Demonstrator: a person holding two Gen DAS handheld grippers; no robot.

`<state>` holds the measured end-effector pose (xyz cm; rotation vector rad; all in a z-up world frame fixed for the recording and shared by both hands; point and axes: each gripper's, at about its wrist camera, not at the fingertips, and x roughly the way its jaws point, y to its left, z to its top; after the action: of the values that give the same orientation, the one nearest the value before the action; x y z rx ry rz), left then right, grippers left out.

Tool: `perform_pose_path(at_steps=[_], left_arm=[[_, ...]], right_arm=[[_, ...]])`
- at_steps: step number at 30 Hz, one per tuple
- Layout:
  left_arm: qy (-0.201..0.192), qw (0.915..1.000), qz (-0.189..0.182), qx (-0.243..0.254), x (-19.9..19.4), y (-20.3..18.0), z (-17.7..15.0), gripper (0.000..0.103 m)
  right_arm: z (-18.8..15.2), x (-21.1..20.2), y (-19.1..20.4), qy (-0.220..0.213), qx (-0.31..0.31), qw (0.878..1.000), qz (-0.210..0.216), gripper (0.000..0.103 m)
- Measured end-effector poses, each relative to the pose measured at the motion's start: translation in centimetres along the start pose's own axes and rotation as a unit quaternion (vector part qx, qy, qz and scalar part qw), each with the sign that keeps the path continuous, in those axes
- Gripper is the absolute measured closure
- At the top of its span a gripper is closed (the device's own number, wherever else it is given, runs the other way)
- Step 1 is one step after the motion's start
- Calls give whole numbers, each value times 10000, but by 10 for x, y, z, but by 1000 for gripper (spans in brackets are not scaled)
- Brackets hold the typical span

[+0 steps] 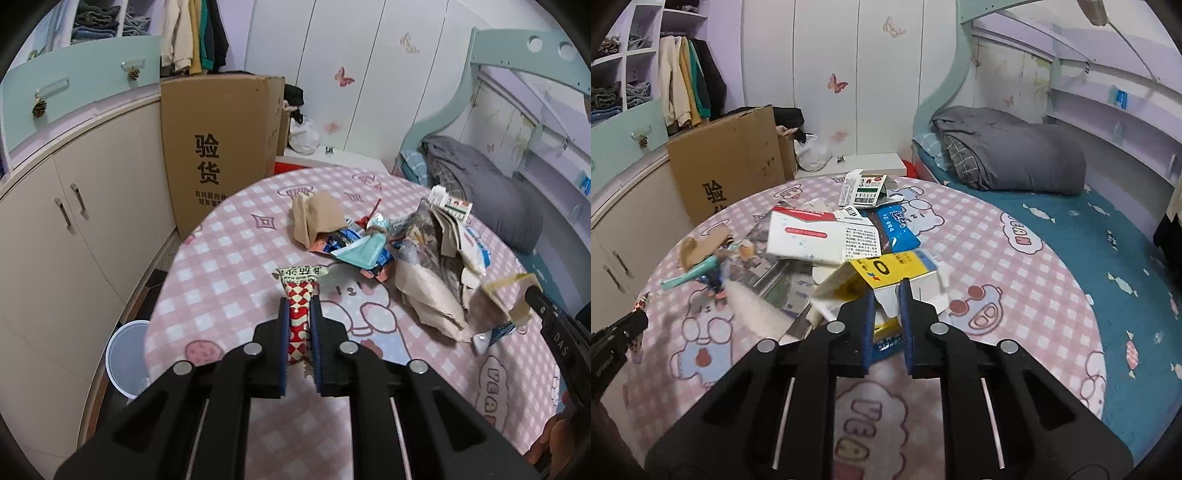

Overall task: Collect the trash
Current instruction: 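Grasp the yellow-white box with the right tool while the left tool holds the wrapper, then carry both items to the wastebasket and open the right tool to drop the box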

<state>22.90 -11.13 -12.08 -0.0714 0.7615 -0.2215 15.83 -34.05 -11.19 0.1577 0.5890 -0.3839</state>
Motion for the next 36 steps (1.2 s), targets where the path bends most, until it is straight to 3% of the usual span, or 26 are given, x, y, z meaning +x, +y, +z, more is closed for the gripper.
perform_pose_path(at_steps=[7, 14, 22, 29, 36], left_arm=[[-271, 9996, -79, -99, -33, 12, -2, 93], [-619, 9973, -189, -341, -67, 35, 1, 93], [-776, 9944, -90, -716, -82, 89, 3, 93], [-782, 9882, 292, -1283, -79, 166, 2, 93], [-587, 9743, 871, -1991, -58, 262, -8, 93]], right_arm=[[-3, -34, 4, -235, 111, 9993, 274, 93], [6, -70, 41, -601, -78, 9957, 703, 94], [11, -83, 128, -632, -628, 9849, 1482, 94], [0, -76, 236, -345, -1229, 9633, 2361, 94], [-26, -50, 340, 151, -1806, 9362, 3013, 94]])
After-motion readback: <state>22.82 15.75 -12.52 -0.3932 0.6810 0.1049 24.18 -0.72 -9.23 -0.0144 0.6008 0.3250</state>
